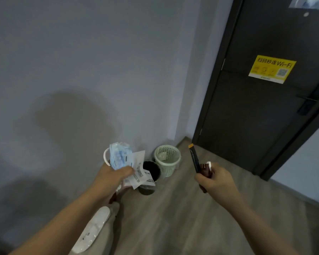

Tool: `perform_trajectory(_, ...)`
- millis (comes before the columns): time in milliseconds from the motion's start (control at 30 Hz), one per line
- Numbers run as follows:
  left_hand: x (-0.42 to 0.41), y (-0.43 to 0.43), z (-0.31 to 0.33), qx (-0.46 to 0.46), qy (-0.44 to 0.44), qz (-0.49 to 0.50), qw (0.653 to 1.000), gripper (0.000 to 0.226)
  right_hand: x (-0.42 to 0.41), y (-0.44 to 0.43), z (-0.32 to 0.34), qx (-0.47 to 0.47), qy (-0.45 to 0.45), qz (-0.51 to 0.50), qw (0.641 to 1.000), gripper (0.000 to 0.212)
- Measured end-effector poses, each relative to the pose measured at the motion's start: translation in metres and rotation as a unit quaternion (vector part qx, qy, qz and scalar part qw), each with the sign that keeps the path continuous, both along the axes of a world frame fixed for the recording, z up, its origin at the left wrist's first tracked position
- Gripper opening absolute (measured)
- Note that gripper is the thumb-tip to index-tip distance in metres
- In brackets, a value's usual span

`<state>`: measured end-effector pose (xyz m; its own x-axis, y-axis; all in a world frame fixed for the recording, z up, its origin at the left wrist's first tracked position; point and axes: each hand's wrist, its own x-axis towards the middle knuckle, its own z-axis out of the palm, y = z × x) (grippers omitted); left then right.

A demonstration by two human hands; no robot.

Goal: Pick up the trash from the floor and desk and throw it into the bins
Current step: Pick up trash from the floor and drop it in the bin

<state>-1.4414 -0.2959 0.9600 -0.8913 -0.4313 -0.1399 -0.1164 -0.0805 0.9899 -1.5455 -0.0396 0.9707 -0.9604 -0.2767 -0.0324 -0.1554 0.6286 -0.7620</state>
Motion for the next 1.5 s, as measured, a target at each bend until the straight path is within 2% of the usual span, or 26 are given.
perform_trajectory(167, -0.074, -0.025, -0.026, 0.005, -0.038, 0.001, 0.999, 0.055, -0.08, -0.026, -0.019, 0.002, -0.031, 0.013, 0.999, 0.016)
perform_trajectory(367, -0.178, -0.068, -0.067, 0.03, -0.065, 0.029, 0.997, 0.018, -0.182, -0.08, -0.056, 0.018, -0.077, 0.025, 0.997, 0.007)
perform_trajectory(433, -0.215, -0.085, -0.079, 0.041, -0.085, 0.045, 0.995, 0.021, -0.217, -0.101, -0.066, 0.029, -0.102, 0.017, 0.994, 0.007)
perform_trajectory(567, -0.28, -0.114, -0.106, 0.06, -0.154, 0.069, 0.984, 0.043, -0.282, -0.138, -0.09, 0.047, -0.131, 0.005, 0.99, 0.007)
perform_trajectory(633, -0.31, -0.125, -0.118, 0.069, -0.173, 0.071, 0.98, 0.039, -0.31, -0.15, -0.104, 0.056, -0.142, 0.008, 0.988, 0.009)
perform_trajectory(733, -0.347, -0.135, -0.134, 0.065, -0.204, 0.084, 0.973, 0.013, -0.346, -0.161, -0.128, 0.064, -0.157, 0.013, 0.985, 0.013)
perform_trajectory(933, -0.409, -0.144, -0.176, 0.093, -0.271, 0.135, 0.948, 0.027, -0.428, -0.181, -0.182, 0.086, -0.207, 0.066, 0.972, 0.013)
perform_trajectory(1033, -0.432, -0.146, -0.216, 0.11, -0.313, 0.206, 0.921, 0.017, -0.47, -0.193, -0.225, 0.095, -0.234, 0.105, 0.962, 0.014)
perform_trajectory(1267, -0.471, -0.148, -0.332, 0.15, -0.398, 0.255, 0.868, 0.03, -0.539, -0.217, -0.329, 0.15, -0.282, 0.183, 0.93, 0.021)
perform_trajectory(1367, -0.487, -0.154, -0.378, 0.129, -0.43, 0.252, 0.857, 0.015, -0.555, -0.227, -0.371, 0.152, -0.289, 0.19, 0.926, 0.022)
perform_trajectory(1500, -0.504, -0.163, -0.439, 0.104, -0.457, 0.233, 0.852, 0.014, -0.566, -0.24, -0.425, 0.157, -0.284, 0.212, 0.922, 0.026)
